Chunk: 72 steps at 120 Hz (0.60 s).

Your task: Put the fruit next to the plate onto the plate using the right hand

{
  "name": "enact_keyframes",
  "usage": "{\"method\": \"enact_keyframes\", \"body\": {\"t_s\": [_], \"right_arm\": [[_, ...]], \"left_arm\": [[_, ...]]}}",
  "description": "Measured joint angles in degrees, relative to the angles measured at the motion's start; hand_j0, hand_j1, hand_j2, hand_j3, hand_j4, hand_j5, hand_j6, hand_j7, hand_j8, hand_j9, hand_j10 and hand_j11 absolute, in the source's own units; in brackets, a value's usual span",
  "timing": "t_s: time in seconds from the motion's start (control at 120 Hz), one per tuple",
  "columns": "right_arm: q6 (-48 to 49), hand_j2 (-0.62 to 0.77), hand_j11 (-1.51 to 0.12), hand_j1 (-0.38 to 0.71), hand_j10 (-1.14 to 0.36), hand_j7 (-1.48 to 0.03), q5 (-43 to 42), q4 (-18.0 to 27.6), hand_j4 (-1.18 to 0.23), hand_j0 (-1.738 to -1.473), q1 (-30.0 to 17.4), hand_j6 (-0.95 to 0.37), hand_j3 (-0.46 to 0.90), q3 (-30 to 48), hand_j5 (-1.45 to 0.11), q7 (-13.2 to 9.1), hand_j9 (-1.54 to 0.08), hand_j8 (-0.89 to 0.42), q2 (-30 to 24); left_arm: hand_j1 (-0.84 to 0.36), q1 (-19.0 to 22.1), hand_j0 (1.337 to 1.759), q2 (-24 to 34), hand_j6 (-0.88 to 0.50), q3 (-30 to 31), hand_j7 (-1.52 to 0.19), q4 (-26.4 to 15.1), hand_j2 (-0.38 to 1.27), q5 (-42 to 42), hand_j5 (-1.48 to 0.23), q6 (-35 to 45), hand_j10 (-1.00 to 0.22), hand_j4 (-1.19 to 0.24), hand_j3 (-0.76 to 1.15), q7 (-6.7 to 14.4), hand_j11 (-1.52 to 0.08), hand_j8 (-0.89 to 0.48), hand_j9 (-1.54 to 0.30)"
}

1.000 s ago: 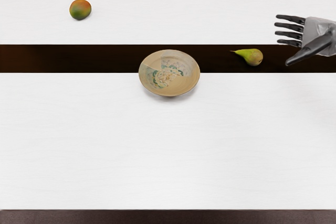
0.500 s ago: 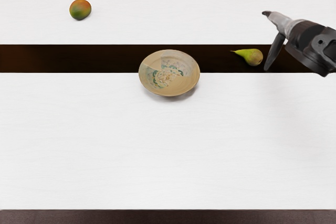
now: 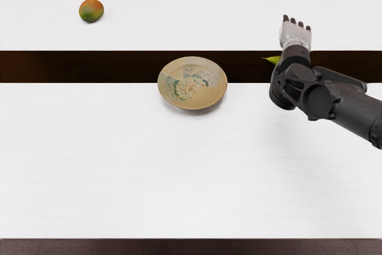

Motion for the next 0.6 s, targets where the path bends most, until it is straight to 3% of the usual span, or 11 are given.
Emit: {"method": "enact_keyframes", "body": {"t_s": [0.408,0.6], "right_arm": [[0.02,-0.01,-0.07,-0.29,-0.05,-0.07,2.44,-2.83,-0.05,-1.658,-1.44,-0.05,0.00,-0.50,-0.07,0.02,-0.07,-0.05,2.79],[2.03,-0.02,-0.14,-0.22,-0.11,-0.14,5.12,-4.19,-0.11,-1.658,-1.72,-0.11,0.00,-0.51,-0.14,3.43,-0.14,-0.11,2.47]], "left_arm": [[0.35,0.00,1.658,0.00,0.00,0.00,0.00,0.00,0.00,0.00,0.00,-0.01,0.00,0.00,0.00,0.00,0.00,0.00,0.00],[0.35,0.00,1.658,0.00,0.00,0.00,0.00,0.00,0.00,0.00,0.00,-0.01,0.00,0.00,0.00,0.00,0.00,0.00,0.00]]}}
